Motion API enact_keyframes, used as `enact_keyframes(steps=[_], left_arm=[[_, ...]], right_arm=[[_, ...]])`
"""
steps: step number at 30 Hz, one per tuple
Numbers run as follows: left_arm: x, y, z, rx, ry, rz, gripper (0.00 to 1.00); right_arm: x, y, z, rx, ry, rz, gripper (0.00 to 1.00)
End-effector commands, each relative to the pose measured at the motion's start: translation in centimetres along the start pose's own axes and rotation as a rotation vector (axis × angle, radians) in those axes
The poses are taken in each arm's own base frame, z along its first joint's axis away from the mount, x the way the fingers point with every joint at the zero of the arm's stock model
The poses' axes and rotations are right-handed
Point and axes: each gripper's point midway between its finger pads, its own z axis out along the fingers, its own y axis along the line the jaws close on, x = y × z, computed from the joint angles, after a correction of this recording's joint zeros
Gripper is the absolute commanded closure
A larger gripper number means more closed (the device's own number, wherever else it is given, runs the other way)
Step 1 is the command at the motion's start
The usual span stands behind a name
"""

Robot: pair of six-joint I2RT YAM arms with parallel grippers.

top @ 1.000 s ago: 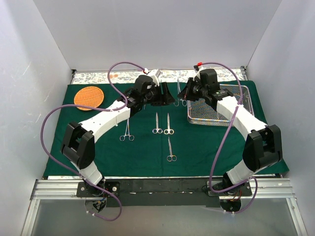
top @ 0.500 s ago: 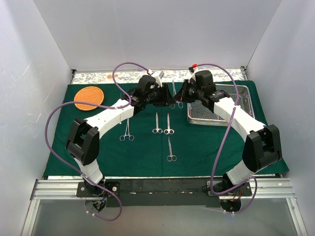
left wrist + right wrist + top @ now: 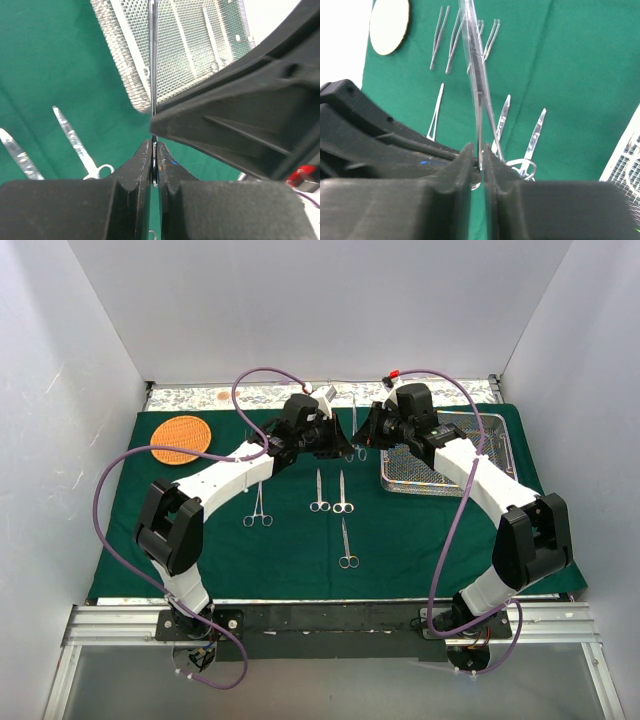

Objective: Open and lay out the surgical kit
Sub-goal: Place the medical item in the surgical kit.

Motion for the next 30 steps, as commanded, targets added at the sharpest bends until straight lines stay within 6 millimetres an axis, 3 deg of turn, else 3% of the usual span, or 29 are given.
enact_keyframes(steps=[1,3,7,9,10,12,19,21,30], left_arm=[[-0.2,0.4,-1.8,-0.016,0.003,0.071,1.00],[-0.5,1.5,-2.9,-0.038,0.001,0.082,1.00],[-0.4,4.6,-5.6,-0.109,0.028,0.114,1.00],[-0.3,7.5,-7.6,-0.181,0.049,0.098,1.00],[-0.5,8.0,-8.7,-0.198,0.042,0.093,1.00],[0.0,11.2,-11.1,-0.306,0.069,0.047,1.00],[2.4,18.4,-18.7,-0.782,0.180,-0.005,1.00],[3.6,19.6,-20.3,-0.893,0.241,-0.038,1.00],[5.5,23.8,-24.3,-1.257,0.320,-0.067,1.00]], right_arm=[[-2.1,2.8,-0.8,-0.110,-0.082,-0.071,0.71],[-2.0,2.7,-1.0,-0.112,-0.088,-0.098,0.55],[-1.6,1.8,-1.5,-0.079,-0.097,-0.141,0.36],[-1.6,1.3,-1.9,-0.056,-0.107,-0.173,0.25],[-1.2,0.3,-2.0,-0.018,-0.105,-0.177,0.22],[-1.3,-0.7,-2.5,0.026,-0.115,-0.203,0.18],[-1.0,-4.9,-3.6,0.190,-0.111,-0.215,0.18],[-0.8,-5.8,-3.8,0.219,-0.105,-0.210,0.18],[-0.2,-7.5,-4.3,0.272,-0.099,-0.207,0.19]])
